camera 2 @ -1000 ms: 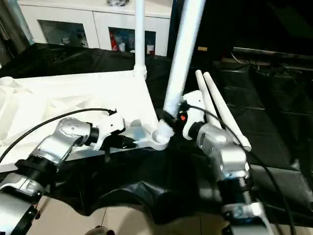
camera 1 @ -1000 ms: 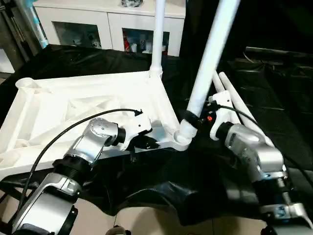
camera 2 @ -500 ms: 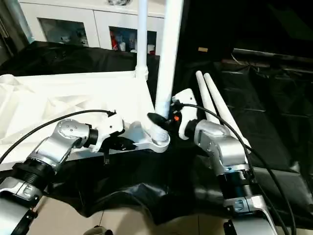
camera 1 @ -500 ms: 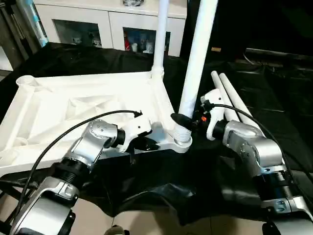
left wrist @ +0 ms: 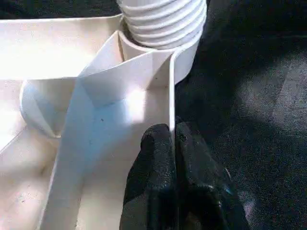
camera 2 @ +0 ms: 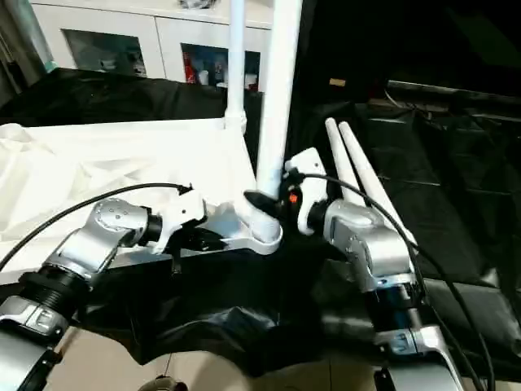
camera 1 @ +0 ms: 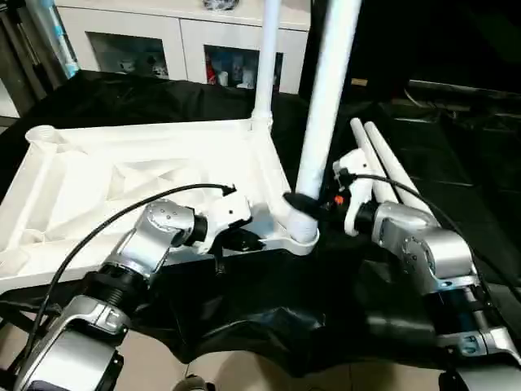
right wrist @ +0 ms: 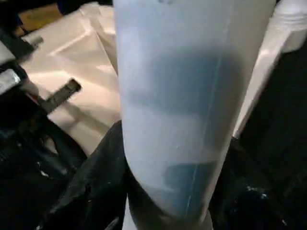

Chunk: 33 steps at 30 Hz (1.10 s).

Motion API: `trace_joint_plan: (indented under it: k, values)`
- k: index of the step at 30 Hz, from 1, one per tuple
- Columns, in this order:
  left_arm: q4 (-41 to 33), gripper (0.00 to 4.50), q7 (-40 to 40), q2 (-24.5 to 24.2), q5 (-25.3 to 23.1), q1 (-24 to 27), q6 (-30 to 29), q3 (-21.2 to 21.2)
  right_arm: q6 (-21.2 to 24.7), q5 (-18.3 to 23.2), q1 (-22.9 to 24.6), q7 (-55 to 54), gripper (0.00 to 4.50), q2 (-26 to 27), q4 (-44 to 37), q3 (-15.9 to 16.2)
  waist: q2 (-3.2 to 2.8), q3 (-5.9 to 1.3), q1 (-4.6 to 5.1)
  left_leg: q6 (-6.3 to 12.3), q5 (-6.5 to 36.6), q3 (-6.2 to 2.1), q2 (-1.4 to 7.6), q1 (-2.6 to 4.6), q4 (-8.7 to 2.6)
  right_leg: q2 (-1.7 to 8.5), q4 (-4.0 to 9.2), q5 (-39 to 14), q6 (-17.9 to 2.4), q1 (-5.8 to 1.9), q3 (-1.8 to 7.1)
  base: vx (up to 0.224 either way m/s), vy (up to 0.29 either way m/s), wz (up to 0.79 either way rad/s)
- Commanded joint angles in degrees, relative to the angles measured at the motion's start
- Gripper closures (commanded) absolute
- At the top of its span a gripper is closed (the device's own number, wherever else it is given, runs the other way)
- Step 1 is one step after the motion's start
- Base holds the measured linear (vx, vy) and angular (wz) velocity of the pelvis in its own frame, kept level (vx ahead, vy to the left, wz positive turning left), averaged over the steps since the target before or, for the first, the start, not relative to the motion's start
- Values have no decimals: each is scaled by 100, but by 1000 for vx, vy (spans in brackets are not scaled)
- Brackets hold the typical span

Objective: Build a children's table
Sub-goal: Insert table leg to table base

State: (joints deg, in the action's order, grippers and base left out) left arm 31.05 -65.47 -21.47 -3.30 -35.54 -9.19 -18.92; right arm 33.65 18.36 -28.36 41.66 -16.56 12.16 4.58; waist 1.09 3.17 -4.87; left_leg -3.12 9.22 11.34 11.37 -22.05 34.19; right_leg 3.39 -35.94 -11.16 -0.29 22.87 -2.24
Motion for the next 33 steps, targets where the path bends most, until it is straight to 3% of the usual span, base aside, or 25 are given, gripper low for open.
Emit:
trace_joint_plan:
  k: [1, 18, 22, 25, 28, 30, 33]
  values:
    - [-17, 450, 27, -55, -70, 11, -13, -50, 144, -4, 80, 38, 264, -11, 43, 122, -7, -376, -11, -152, 1350, -120, 203, 159, -417, 463, 472, -1207, -1060, -205, 248, 0, 0, 0]
    - [-7, 450, 83, -61, -75, -4, 35, -35, -317, 62, 140, -115, 264, 206, 281, -187, -27, -377, -6, -181, 1421, -124, 204, 159, -426, 460, 467, -1125, -1112, -202, 246, 0, 0, 0]
    - [-25, 450, 124, -71, -66, 20, 49, -4, -645, 236, 539, -107, 264, 347, 318, -431, -70, -384, -23, -187, 1477, -131, 209, 161, -428, 469, 470, -1040, -1128, -210, 247, 0, 0, 0]
    - [-17, 450, 141, -70, -65, 14, 56, 7, -788, 268, 658, -132, 264, 417, 365, -513, -55, -378, -12, -181, 1526, -131, 205, 159, -436, 456, 471, -1054, -1153, -206, 238, 0, 0, 0]
    - [2, 450, 159, -66, -62, 0, 63, 22, -1037, 348, 854, -147, 264, 539, 511, -711, -121, -373, -9, -214, 1668, -136, 209, 171, -439, 466, 495, -1173, -1160, -190, 245, 0, 0, 0]
    - [9, 450, 162, -65, -61, -6, 64, 25, -1071, 395, 899, -142, 264, 576, 530, -773, -107, -378, -9, -203, 1663, -142, 208, 164, -447, 454, 484, -1104, -1175, -205, 239, 0, 0, 0]
    - [29, 450, 176, -53, -61, -25, 65, 29, -1273, 440, 1053, -126, 264, 635, 561, -842, -142, -376, -9, -199, 1688, -141, 207, 166, -444, 458, 489, -1079, -1202, -201, 241, 0, 0, 0]
